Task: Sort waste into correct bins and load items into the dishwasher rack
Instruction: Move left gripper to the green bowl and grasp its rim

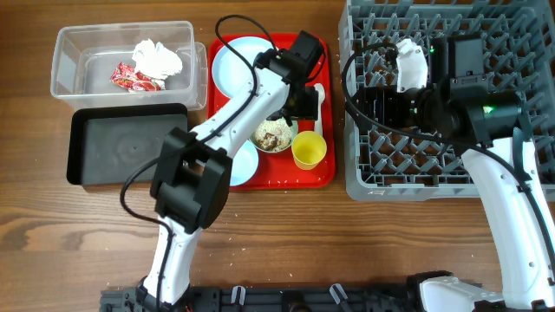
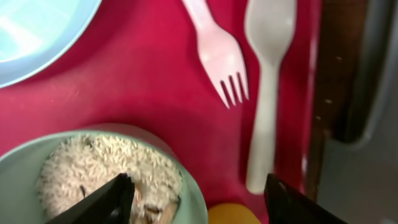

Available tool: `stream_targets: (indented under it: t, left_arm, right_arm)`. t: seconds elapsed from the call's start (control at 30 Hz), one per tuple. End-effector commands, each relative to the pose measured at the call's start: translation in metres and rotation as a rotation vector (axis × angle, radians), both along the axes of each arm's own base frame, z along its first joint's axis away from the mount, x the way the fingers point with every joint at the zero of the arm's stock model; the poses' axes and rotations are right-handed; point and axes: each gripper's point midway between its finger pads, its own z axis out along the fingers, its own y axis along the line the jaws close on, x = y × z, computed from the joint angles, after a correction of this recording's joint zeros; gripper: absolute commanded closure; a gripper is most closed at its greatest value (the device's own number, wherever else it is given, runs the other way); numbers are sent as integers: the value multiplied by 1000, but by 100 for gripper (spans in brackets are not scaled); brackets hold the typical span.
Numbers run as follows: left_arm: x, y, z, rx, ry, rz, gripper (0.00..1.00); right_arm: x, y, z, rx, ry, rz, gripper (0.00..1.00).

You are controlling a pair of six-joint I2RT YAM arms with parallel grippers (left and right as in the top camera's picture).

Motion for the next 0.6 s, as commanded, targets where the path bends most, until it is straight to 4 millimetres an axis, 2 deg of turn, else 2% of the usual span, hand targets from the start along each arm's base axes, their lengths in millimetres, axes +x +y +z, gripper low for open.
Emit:
stream_targets:
  t: [0.0, 0.13, 0.27, 0.43, 0.57]
  left_arm:
    - [2, 8, -28, 50, 29, 70, 36]
    - [0, 8, -44, 59, 59, 100, 50]
    - [0, 8, -44, 58, 59, 100, 62]
    - [0, 7, -42, 53, 58, 99, 82]
    - [2, 6, -32, 42, 43, 99, 87]
  right_arm:
    - [3, 4, 9, 21, -13, 0, 0]
    - [3, 4, 9, 21, -12, 0, 0]
    - [3, 4, 9, 21, -13, 0, 0]
    - [3, 4, 9, 20, -13, 1, 0]
    - [3, 4, 9, 20, -13, 0, 0]
